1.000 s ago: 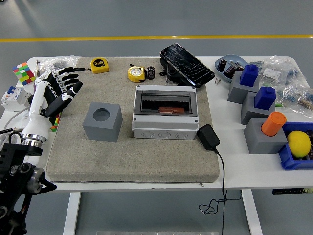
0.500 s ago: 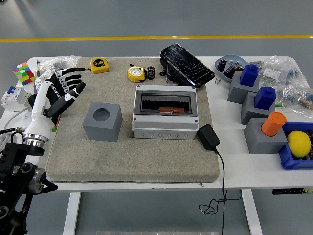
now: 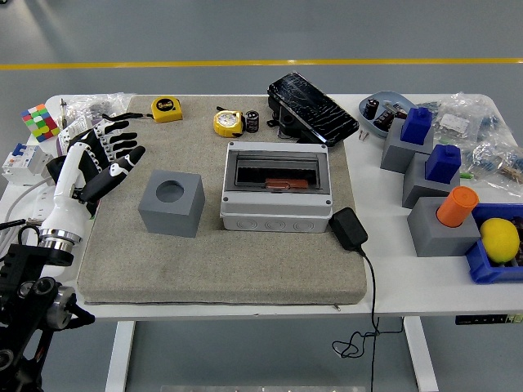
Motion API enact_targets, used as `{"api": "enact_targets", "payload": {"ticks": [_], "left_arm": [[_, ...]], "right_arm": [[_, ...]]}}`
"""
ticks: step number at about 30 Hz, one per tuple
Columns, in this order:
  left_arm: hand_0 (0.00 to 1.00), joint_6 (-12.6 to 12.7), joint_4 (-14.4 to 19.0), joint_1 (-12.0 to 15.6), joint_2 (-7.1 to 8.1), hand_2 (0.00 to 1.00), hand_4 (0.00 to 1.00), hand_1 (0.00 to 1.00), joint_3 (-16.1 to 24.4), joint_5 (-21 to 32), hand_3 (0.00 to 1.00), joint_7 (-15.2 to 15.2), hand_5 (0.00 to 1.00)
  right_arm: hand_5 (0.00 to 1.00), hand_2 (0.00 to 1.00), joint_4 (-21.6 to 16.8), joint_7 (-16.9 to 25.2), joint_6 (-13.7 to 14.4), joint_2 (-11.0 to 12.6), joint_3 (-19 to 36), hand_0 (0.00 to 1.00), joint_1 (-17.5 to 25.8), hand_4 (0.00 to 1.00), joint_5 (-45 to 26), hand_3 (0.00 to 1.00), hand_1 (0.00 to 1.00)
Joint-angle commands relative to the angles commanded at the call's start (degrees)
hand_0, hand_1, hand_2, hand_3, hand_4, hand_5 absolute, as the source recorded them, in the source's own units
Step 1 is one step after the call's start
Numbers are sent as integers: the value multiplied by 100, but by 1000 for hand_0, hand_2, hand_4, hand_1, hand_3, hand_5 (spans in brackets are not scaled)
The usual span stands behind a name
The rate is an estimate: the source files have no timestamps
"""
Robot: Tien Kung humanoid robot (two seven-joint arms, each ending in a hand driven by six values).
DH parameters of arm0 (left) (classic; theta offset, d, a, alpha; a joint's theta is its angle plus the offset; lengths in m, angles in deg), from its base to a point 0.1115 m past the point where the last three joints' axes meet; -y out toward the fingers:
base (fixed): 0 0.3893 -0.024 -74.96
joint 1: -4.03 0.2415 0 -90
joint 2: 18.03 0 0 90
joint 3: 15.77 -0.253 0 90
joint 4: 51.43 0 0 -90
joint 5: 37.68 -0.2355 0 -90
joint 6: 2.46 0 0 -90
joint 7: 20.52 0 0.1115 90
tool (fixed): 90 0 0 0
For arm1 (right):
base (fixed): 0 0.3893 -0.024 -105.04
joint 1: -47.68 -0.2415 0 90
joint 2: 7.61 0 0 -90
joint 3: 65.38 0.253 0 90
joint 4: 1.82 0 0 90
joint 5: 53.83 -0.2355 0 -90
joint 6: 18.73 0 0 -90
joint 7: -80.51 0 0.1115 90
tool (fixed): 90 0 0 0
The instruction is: Fetch the battery,place it into the box,close the lid of the box
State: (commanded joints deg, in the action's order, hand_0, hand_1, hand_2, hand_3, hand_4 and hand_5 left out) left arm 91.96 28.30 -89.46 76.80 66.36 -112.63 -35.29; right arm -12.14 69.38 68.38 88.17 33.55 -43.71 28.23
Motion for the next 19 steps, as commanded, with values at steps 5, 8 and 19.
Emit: {"api": "enact_targets", "payload": {"ticks": [5,8,19], "left_arm": [[601,-5,37,-1,11,679,998,677,-5,5,729,2,410],[601,-7,38,14,16,679,998,677,7,2,729,4,410],[601,-18,51,-13,12,679,998,675,11,5,728,7,405]], "right_arm": [[565,722,0,-8,0,-6,15,744,10,998,7,722,712],[565,722,0,1,-2,-11,-4,744,16,998,-12,722,712],[566,722,0,14,-12,-18,-62,744,-1,998,-60,721,712]]}}
